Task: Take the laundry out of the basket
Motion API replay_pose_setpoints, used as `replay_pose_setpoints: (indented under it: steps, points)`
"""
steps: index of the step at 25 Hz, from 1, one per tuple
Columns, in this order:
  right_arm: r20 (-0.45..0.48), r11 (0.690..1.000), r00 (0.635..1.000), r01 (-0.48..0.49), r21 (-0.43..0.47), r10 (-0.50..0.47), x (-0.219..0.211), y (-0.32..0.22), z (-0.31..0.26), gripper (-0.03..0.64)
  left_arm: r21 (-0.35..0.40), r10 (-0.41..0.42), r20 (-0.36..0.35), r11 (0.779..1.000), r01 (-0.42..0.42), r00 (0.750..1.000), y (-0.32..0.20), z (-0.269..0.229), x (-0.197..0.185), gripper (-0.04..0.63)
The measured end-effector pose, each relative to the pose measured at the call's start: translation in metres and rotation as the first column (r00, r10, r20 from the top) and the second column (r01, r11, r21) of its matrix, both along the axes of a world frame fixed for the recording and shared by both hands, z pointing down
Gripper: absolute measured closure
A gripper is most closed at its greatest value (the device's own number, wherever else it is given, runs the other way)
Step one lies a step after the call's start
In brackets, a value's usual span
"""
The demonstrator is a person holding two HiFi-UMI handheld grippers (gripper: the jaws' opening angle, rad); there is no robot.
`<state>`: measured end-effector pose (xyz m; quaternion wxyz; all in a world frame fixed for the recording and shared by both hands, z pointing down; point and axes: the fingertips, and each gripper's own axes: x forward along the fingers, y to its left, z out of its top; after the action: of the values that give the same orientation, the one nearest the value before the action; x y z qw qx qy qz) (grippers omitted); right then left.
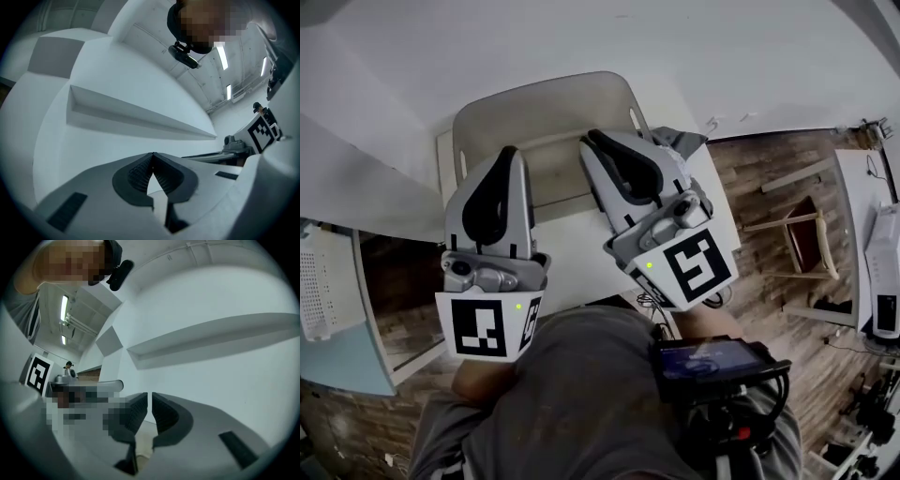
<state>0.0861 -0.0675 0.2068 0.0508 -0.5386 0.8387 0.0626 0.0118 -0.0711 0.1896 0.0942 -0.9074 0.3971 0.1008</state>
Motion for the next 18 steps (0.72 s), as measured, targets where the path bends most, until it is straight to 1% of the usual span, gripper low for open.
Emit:
replay_pose_setpoints:
  steps: [1, 7, 12, 18]
  points:
    - [-0.007, 1.000, 1.000, 0.007, 0.006, -0.007, -0.007, 0.000, -0.002, 0.588, -0.003, -0.009, 0.002, 1.000, 0.009, 1.000, -0.001, 0.001, -0.002, 0.588]
    - [-0.019, 0.998, 0.999, 0.049, 0.026, -0.049, -0.034, -0.001, -0.009, 0.606, -0.006, -0.043, 0.014, 0.999, 0.043, 0.999, -0.004, 0.001, -0.007, 0.588]
    - [-0.029, 0.997, 0.997, 0.068, 0.029, -0.067, -0.041, -0.002, -0.009, 0.609, -0.016, -0.064, 0.011, 0.998, 0.064, 0.998, -0.006, 0.000, -0.012, 0.588]
    - [-0.039, 0.997, 0.997, 0.069, 0.017, -0.068, -0.041, -0.003, -0.003, 0.611, -0.021, -0.067, 0.013, 0.998, 0.067, 0.998, -0.006, 0.003, -0.011, 0.588]
